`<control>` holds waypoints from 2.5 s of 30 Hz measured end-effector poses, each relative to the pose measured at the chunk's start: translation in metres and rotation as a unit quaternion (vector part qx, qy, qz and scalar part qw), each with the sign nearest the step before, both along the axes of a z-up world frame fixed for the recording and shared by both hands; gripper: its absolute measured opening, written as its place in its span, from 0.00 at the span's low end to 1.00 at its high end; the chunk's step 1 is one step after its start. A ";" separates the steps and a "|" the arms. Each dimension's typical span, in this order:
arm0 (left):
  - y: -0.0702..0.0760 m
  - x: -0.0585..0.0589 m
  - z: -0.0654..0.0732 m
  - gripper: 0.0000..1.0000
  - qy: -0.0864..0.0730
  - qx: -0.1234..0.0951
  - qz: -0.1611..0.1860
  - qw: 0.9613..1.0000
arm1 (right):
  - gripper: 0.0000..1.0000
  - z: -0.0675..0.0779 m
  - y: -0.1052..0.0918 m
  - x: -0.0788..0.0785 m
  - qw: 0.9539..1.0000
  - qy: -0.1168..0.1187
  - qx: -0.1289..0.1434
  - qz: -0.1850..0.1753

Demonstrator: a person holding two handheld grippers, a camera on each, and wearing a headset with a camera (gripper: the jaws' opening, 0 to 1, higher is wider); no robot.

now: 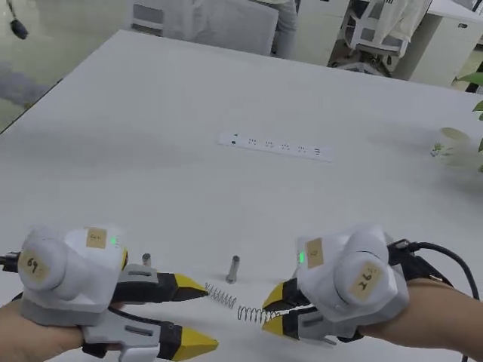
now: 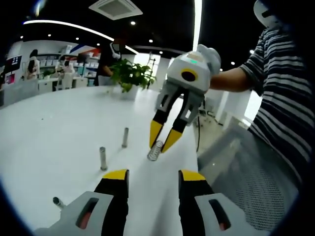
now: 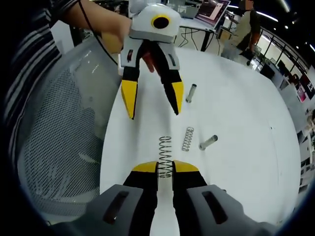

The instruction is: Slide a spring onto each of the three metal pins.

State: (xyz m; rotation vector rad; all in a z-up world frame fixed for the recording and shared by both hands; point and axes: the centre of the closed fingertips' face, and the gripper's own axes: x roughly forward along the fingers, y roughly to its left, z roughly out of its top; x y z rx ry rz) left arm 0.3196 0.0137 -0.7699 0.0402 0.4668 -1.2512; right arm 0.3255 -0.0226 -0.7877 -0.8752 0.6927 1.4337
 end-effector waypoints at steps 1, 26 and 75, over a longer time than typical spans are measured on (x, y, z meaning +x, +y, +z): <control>-0.002 0.001 0.000 0.33 -0.001 0.000 -0.002 1.000 | 0.07 0.001 0.000 -0.001 1.000 0.001 0.001 0.000; -0.029 0.007 0.005 0.10 -0.023 -0.028 -0.024 0.999 | 0.07 0.009 0.009 -0.007 1.000 0.000 0.016 0.008; -0.031 -0.004 -0.006 0.02 -0.006 -0.030 -0.065 0.997 | 0.13 -0.005 -0.006 -0.017 0.998 0.037 0.041 -0.022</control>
